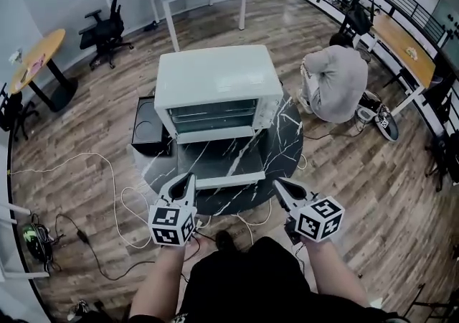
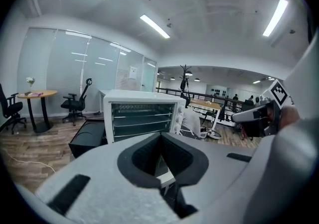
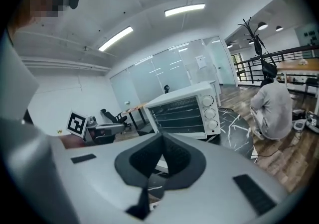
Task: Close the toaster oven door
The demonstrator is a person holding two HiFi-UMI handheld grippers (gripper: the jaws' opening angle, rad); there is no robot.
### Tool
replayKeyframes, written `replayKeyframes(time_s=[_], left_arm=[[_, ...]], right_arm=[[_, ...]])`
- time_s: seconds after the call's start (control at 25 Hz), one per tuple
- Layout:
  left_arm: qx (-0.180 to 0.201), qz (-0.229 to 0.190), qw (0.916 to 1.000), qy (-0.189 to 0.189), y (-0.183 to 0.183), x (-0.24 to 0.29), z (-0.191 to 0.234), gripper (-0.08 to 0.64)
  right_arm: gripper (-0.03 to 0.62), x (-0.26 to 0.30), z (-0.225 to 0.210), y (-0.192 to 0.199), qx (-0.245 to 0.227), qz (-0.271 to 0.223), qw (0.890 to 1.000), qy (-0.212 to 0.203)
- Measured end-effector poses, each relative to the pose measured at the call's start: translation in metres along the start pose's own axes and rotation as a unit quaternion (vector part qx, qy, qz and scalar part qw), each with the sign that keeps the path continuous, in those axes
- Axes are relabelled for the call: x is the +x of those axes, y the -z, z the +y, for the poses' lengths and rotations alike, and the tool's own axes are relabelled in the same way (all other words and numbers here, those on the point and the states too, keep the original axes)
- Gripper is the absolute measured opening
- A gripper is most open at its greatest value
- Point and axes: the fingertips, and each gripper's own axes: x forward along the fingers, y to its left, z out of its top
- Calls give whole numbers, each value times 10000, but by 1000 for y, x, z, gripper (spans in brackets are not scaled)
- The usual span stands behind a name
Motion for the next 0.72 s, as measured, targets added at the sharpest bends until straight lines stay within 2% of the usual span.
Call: replayKeyframes(time_s=[0.24, 0.4, 0.56, 0.72], left_arm=[[-306, 383, 9988, -55, 40, 14, 36, 27], [-459, 551, 9974, -91, 66, 28, 52, 53], [-586, 833, 9945, -230, 97, 37, 68, 88], [-505, 1203, 9909, -323, 132, 40, 80, 134]], right_arm=[[18, 39, -2, 21, -70, 471, 9987, 168], [38, 61, -22, 41, -107, 789, 9963, 323], [86, 83, -44, 66, -78, 1109, 9927, 476], [162, 99, -64, 93, 39, 1343, 9886, 684]])
